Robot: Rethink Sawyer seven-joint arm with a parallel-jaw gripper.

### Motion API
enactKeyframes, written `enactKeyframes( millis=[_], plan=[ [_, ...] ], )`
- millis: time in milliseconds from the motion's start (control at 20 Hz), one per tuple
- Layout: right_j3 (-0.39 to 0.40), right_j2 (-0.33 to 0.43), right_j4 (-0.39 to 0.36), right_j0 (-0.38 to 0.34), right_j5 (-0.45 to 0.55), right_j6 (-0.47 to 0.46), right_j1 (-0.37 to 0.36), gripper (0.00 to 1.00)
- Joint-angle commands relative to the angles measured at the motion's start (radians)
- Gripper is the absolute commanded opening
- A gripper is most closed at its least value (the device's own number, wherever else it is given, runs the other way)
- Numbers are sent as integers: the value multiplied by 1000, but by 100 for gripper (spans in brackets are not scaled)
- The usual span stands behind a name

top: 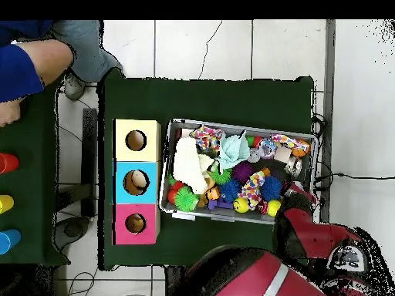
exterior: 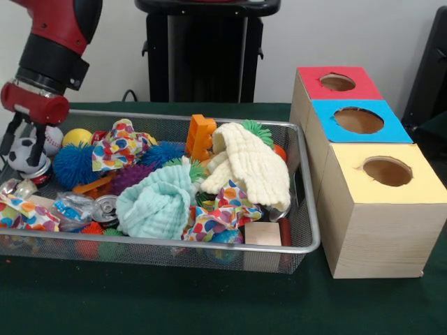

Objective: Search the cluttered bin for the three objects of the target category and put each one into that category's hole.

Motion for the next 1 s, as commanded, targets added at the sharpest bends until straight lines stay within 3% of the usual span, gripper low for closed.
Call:
enactKeyframes(
  millis=[50,250,300,500,750,1000],
  plan=[
    [23,233,-317,-128,156,153,-127,100],
    [32,308,-378,-168,223,159,-181,100],
    [25,357,-425,-194,253,167,-194,100],
    [14,468,-474,-261,313,139,-220,100],
    [-10,510,-463,-291,315,88,-210,100],
    [-35,479,-373,-281,188,80,-139,100]
  ],
)
